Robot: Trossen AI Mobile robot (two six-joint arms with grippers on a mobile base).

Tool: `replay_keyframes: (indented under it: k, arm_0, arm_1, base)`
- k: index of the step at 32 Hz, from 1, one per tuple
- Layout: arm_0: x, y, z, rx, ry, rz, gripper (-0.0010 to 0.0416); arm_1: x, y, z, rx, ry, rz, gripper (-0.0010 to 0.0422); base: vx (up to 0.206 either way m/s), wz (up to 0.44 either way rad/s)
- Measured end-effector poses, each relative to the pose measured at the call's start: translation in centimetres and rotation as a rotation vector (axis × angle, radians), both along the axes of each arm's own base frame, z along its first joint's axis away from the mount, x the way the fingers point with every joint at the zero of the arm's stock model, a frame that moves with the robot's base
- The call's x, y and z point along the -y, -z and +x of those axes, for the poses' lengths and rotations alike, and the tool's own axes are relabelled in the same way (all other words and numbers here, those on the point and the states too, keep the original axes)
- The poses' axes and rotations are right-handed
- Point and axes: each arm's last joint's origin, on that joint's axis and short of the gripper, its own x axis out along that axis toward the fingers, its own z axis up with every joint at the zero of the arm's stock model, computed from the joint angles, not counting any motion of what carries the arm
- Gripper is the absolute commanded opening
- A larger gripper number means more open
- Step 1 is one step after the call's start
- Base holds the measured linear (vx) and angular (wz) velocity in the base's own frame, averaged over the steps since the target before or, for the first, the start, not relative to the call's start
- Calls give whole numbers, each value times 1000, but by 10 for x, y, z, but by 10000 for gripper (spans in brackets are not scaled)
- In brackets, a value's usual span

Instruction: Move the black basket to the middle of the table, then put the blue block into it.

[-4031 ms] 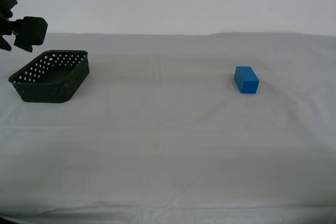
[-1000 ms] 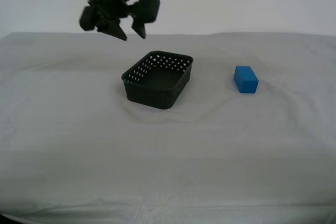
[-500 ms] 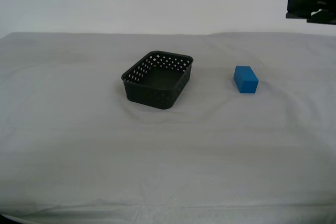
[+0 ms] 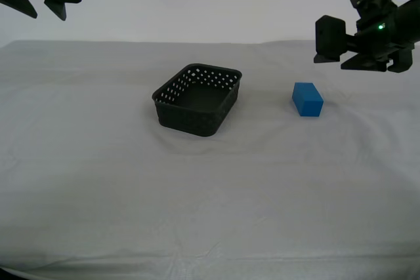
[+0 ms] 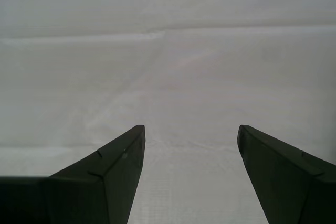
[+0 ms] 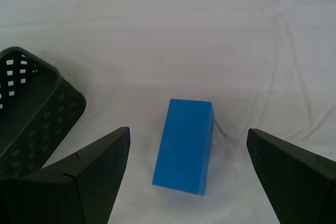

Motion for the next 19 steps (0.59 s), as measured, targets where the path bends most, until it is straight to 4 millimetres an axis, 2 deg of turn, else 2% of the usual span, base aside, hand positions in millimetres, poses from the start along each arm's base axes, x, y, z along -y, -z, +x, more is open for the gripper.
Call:
replay_keyframes:
  k: [5,11,17,19]
  arm_0:
    - [-18,16,28,-49,-37,-12,324]
    - [-28,31,51,-127,-49,-36,321]
    - [-28,34,51,-151,-40,-65,319]
    - [-28,42,50,-184,-43,-76,324]
  arm_1:
    - [-1,0,0,-1,9,-10,196]
    - [-3,0,1,7,10,-11,184]
    - [-5,-1,1,12,8,-8,204]
    - [-5,-1,1,13,9,-8,209]
  base:
    - [0,0]
    - [0,0]
    - [0,0]
    - [0,0]
